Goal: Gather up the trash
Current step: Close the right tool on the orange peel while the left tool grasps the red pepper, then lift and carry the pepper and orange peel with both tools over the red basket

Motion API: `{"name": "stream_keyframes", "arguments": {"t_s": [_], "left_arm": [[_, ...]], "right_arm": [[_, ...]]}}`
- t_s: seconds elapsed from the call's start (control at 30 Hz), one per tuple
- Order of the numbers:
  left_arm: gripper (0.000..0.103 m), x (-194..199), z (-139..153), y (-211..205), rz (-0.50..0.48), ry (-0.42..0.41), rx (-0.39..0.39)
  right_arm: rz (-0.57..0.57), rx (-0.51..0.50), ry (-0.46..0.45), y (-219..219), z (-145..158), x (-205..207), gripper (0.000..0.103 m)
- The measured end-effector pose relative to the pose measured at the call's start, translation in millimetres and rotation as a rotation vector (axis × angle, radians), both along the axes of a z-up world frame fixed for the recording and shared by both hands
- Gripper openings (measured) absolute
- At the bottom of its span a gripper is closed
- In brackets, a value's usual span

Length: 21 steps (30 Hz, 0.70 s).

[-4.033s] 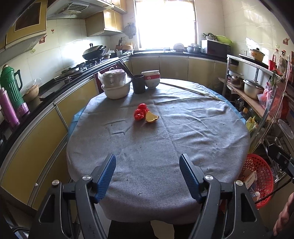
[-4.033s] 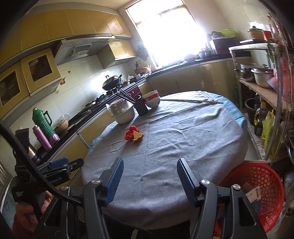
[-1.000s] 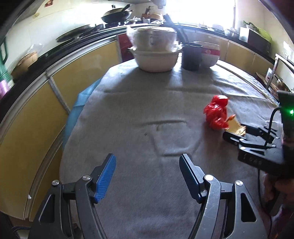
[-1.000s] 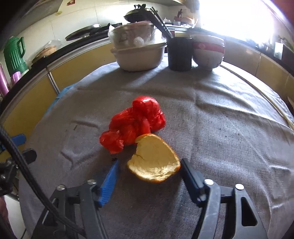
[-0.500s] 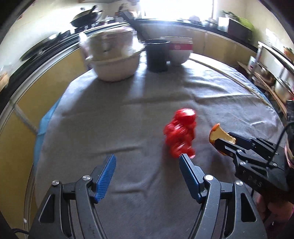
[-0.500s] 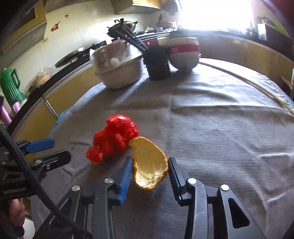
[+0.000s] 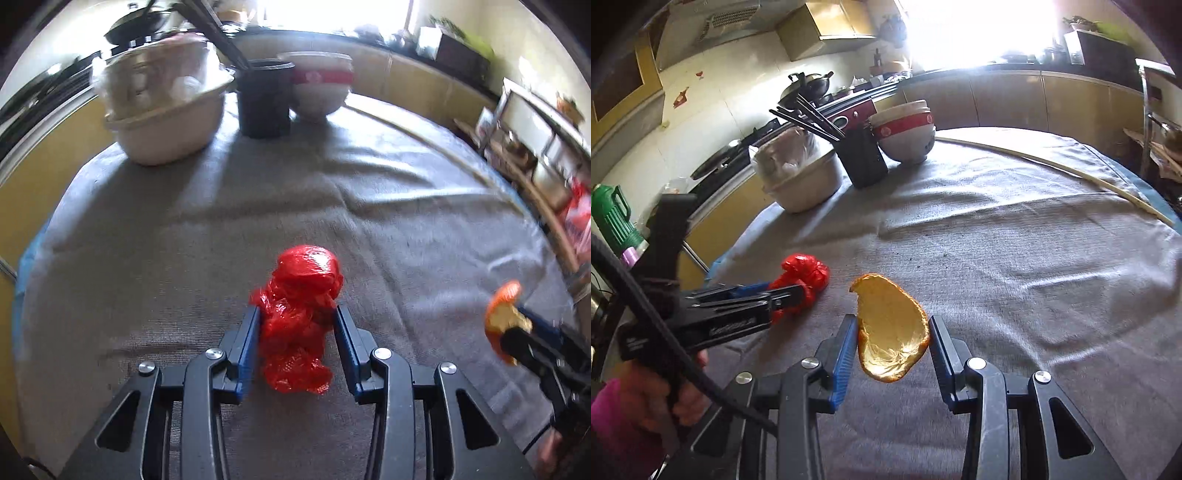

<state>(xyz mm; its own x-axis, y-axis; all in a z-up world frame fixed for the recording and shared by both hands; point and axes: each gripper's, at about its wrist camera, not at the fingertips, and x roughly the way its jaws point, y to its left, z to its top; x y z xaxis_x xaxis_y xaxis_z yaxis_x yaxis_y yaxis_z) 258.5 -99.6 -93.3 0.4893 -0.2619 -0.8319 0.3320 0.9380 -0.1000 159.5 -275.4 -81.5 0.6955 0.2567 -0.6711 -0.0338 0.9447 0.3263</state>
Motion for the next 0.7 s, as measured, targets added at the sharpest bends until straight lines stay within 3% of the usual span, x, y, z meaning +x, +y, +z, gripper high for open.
{"name": "stream_keyframes", "arguments": {"t_s": [0.23,0.43,0.7], "left_arm": [[0.032,-36.4,23.7,9.9,0.018,-0.054,-0.020],[0.032,-89.0,53.6,22.6,0.034,-0.103,-0.061],[0.032,-155.2,83.6,26.7,0.046,-0.193,-0.023]], "right_arm": [[0.018,-0.013,-0.034,10.7,20.9,-31.9,0.042],[0.031,-0.017,-0.059,22.2,37.4,-63.8,0.042],[0.028,-0.049,-0.092,31.6,58.6,-113.6,0.042]]}}
